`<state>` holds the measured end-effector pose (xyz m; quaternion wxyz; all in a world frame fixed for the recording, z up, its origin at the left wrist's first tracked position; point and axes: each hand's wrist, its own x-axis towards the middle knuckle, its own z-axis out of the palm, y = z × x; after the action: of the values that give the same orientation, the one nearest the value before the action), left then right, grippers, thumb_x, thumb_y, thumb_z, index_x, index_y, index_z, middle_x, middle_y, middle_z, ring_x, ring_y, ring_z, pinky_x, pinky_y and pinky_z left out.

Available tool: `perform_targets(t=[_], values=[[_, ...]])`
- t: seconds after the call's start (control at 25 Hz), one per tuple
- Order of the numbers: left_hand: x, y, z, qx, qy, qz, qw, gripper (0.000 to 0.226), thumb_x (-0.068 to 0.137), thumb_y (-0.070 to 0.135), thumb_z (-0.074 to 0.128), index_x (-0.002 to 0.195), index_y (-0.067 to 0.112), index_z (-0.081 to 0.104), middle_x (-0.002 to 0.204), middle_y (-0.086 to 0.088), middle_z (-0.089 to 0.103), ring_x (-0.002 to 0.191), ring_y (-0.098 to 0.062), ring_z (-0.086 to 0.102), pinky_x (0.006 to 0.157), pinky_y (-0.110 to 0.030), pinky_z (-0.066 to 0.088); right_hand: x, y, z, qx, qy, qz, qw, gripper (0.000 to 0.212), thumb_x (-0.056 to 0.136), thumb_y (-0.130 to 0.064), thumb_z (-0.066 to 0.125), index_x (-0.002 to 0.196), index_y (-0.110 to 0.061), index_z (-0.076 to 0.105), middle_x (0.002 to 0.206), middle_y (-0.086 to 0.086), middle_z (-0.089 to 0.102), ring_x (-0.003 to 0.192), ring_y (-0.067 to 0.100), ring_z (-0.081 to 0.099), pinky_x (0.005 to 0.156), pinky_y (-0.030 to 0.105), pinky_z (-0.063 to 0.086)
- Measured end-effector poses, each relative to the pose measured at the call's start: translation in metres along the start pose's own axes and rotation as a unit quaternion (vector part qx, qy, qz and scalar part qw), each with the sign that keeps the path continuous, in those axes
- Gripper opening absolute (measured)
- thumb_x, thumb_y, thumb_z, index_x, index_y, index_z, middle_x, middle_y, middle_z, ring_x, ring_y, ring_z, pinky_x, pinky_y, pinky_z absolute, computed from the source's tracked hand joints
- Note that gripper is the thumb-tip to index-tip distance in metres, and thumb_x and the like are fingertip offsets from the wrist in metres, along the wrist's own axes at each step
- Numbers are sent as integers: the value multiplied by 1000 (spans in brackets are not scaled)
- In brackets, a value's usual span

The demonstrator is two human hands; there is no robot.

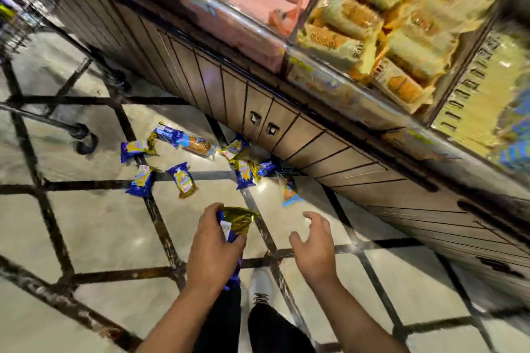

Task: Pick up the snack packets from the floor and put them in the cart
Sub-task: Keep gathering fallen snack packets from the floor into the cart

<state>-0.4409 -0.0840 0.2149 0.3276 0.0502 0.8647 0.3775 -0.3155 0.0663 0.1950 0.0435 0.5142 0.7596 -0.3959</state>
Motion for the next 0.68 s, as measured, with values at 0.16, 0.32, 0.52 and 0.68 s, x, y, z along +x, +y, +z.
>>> perform_targets(t=[0.16, 0.32, 0.52, 0.68], values=[[32, 2, 6, -30, 8, -17, 999, 69, 78, 23, 80, 135, 27, 40, 125, 4, 58, 109, -14, 58, 90, -29, 45, 23, -12, 11, 27, 7, -2, 1000, 43, 85, -10, 65, 126, -16, 55, 127, 0, 48, 117, 20, 51, 97, 30, 41], [81, -22, 44, -49, 17, -28, 998, 72, 80, 25, 80, 140, 23, 40, 128, 3, 56, 109, -15, 59, 88, -27, 45, 78, 7, 51, 17, -9, 10, 1000, 42, 88, -14, 61, 128, -24, 56, 132, -2, 48, 121, 16, 49, 97, 31, 42], [176, -89, 126, -33, 13, -8, 999, 61, 80, 25, 79, 132, 24, 46, 123, 5, 57, 107, -13, 57, 83, -25, 42, 183, 82, 130, -36, -7, -38, 999, 51, 89, -13, 63, 139, -18, 52, 148, 6, 34, 134, 19, 39, 103, 19, 29], [258, -129, 206, 5, 31, -15, 999, 67, 79, 31, 78, 135, 24, 42, 129, -1, 55, 115, -24, 58, 92, -45, 52, 268, 150, 185, -98, -15, -22, 995, 65, 85, -24, 66, 145, -20, 43, 148, 14, 32, 131, 33, 36, 105, 36, 35]])
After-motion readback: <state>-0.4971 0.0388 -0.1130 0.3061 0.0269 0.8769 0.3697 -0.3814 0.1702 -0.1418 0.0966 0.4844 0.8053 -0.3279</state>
